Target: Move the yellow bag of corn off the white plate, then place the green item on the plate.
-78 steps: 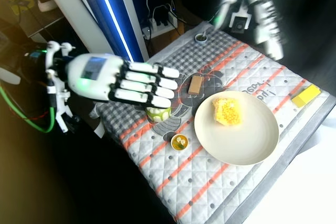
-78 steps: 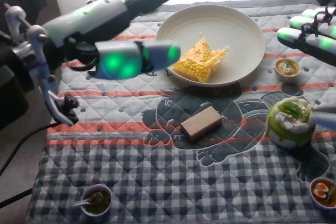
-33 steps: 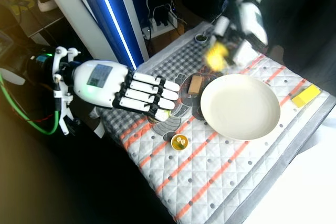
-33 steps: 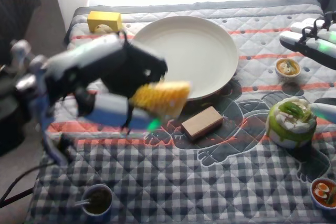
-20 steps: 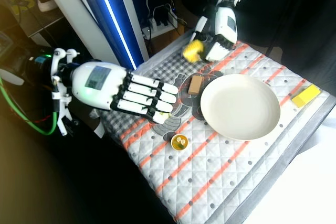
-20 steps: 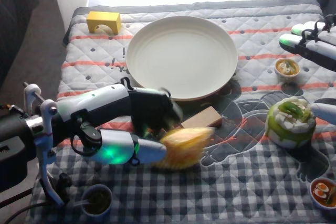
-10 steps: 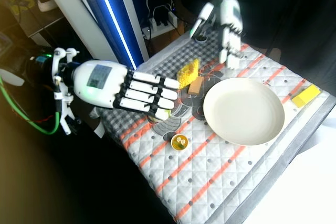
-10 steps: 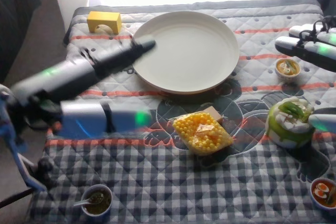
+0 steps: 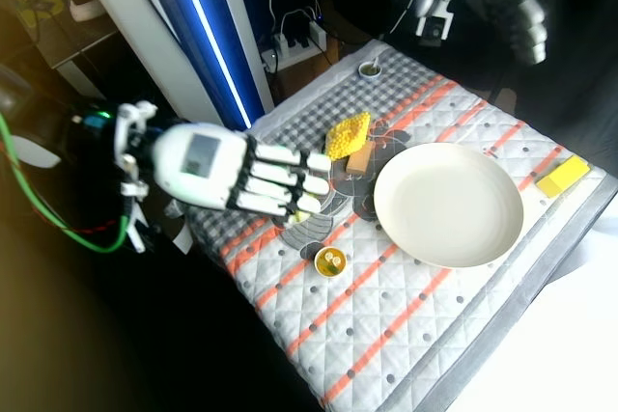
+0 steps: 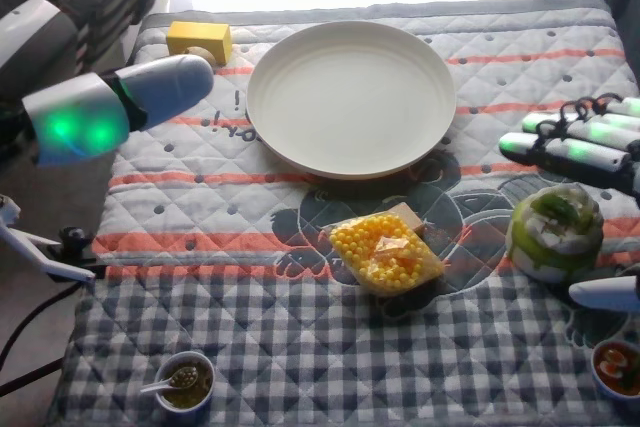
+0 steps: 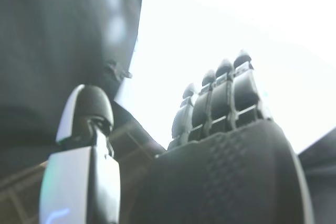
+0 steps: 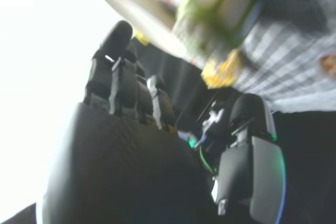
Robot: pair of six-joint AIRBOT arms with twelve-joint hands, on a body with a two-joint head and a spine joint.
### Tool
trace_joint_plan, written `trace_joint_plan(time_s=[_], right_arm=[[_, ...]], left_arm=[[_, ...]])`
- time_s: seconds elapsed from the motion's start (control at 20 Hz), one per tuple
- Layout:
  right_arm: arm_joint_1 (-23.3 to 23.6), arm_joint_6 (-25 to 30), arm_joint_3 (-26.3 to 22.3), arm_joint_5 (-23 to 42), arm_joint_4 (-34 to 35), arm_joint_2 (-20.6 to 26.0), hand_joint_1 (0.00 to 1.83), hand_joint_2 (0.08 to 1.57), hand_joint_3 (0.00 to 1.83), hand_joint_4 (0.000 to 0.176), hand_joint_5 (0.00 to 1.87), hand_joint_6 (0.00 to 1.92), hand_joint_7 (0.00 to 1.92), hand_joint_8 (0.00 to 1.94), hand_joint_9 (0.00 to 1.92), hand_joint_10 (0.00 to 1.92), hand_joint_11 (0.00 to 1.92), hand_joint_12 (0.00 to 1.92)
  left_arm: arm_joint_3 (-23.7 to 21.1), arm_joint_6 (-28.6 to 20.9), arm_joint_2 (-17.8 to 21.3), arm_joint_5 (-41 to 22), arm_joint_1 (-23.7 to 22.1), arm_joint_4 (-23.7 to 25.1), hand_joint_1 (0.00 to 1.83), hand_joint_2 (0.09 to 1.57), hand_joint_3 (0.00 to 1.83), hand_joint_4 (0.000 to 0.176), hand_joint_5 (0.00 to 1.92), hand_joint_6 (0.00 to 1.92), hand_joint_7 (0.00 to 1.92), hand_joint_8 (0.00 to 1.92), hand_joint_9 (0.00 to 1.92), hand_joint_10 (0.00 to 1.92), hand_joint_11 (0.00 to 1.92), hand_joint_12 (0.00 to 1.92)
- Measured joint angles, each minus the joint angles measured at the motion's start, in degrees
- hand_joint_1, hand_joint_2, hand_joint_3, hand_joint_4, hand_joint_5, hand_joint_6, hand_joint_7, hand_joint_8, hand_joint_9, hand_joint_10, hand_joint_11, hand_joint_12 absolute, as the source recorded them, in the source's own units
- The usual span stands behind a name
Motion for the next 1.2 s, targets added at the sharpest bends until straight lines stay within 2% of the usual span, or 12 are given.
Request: trace_joint_plan(time_s=[0.05, 0.1, 0.15, 0.2, 0.25, 0.3, 0.45, 0.65, 0.8, 0.9, 1.05, 1.2], right_arm=[[0.63, 0.02, 0.7, -1.16, -0.24, -0.87, 0.74, 1.13, 0.01, 0.042, 0.0, 0.0, 0.14, 0.03, 0.2, 0.12, 0.0, 1.34], [1.22, 0.02, 1.25, -2.27, -0.57, -1.7, 0.85, 1.18, 0.0, 0.0, 0.15, 0.05, 0.32, 0.08, 0.27, 0.49, 0.01, 1.56], [1.9, 0.02, 1.73, -3.32, -1.03, -2.32, 0.97, 1.21, 0.0, 0.0, 0.29, 0.19, 0.45, 0.31, 0.3, 0.96, 0.15, 1.67], [2.49, 0.07, 2.12, -4.22, -1.57, -3.02, 0.97, 1.21, 0.0, 0.0, 0.29, 0.19, 0.45, 0.31, 0.3, 0.96, 0.15, 1.67], [2.93, 0.13, 2.16, -4.81, -1.73, -3.32, 1.11, 1.28, 0.0, 0.0, 0.46, 1.3, 0.73, 1.18, 0.58, 1.36, 0.48, 1.81], [3.28, 0.13, 2.16, -5.03, -2.56, -3.41, 1.17, 1.28, 0.0, 0.0, 0.59, 1.43, 0.78, 1.52, 0.78, 1.67, 0.74, 1.91], [3.32, 0.15, 2.16, -5.42, -2.64, -3.41, 1.3, 1.29, 0.01, 0.0, 0.53, 1.52, 0.7, 1.52, 0.68, 1.69, 0.68, 1.92], [4.57, 0.15, 2.14, -5.03, -3.39, -2.95, 1.16, 1.3, 0.01, 0.0, 0.57, 1.53, 0.73, 1.5, 0.6, 1.58, 0.49, 1.86], [7.48, 0.15, 0.92, -5.11, -5.77, -1.11, 1.16, 1.28, 0.0, 0.0, 0.62, 1.4, 0.78, 1.53, 0.67, 1.7, 0.64, 1.92], [11.37, 0.17, 0.61, -2.32, -7.67, 0.07, 1.17, 1.31, 0.01, 0.0, 0.57, 1.41, 0.72, 1.69, 0.78, 1.88, 0.86, 1.92], [25.59, 0.17, 9.79, -3.65, -9.75, -10.71, 1.29, 1.28, 0.01, 0.0, 0.62, 1.51, 0.69, 1.45, 0.65, 1.66, 0.6, 1.92], [28.85, 0.35, 15.93, -10.78, -12.85, -19.28, 1.3, 1.28, 0.0, 0.0, 0.62, 1.46, 0.66, 1.52, 0.65, 1.65, 0.53, 1.87]], left_arm=[[0.0, -0.15, -0.04, -0.09, 0.13, 0.15, 0.76, 1.11, 0.0, 0.097, 0.0, 0.0, 0.0, 0.0, 0.0, 0.0, 0.0, 0.0], [0.0, -0.42, -0.04, -0.83, 0.44, 0.15, 0.73, 1.11, 0.01, 0.092, 0.0, 0.0, 0.0, 0.0, 0.0, 0.0, 0.0, 0.0], [0.0, -0.68, -0.04, -1.16, 0.7, 0.04, 0.73, 1.12, 0.01, 0.092, 0.0, 0.0, 0.0, 0.0, 0.0, 0.0, 0.0, 0.0], [0.0, -0.98, -0.04, -1.46, 1.03, -0.39, 0.73, 1.12, 0.01, 0.092, 0.0, 0.0, 0.0, 0.0, 0.0, 0.0, 0.0, 0.0], [0.0, -1.05, -0.04, -1.73, 1.2, -0.63, 0.7, 1.12, 0.01, 0.081, 0.0, 0.0, 0.0, 0.0, 0.0, 0.0, 0.0, 0.0], [0.0, -1.16, -0.04, -1.99, 1.27, -0.81, 0.67, 1.13, 0.01, 0.094, 0.0, 0.0, 0.0, 0.0, 0.0, 0.0, 0.0, 0.0], [0.0, -1.22, -0.04, -2.25, 1.25, -0.79, 0.66, 1.15, 0.01, 0.066, 0.0, 0.0, 0.0, 0.0, 0.0, 0.0, 0.0, 0.0], [0.0, -1.22, -0.04, -2.34, 1.27, -0.63, 0.69, 1.13, 0.0, 0.069, 0.0, 0.0, 0.0, 0.0, 0.0, 0.0, 0.0, 0.0], [0.0, -1.22, 0.09, -2.71, 1.99, -1.2, 0.72, 1.11, 0.0, 0.122, 0.0, 0.0, 0.0, 0.0, 0.0, 0.0, 0.0, 0.0], [-0.11, -1.25, 0.26, -3.06, 2.1, -1.14, 0.73, 1.11, 0.0, 0.119, 0.0, 0.0, 0.0, 0.0, 0.0, 0.0, 0.0, 0.0], [-0.13, -1.31, -0.2, -3.67, 1.97, -1.44, 0.73, 1.12, 0.0, 0.105, 0.0, 0.0, 0.0, 0.0, 0.0, 0.0, 0.0, 0.0], [-0.22, -1.46, -0.52, -2.91, 2.62, -0.61, 0.7, 1.12, 0.0, 0.093, 0.01, 0.0, 0.0, 0.0, 0.0, 0.0, 0.0, 0.0]])
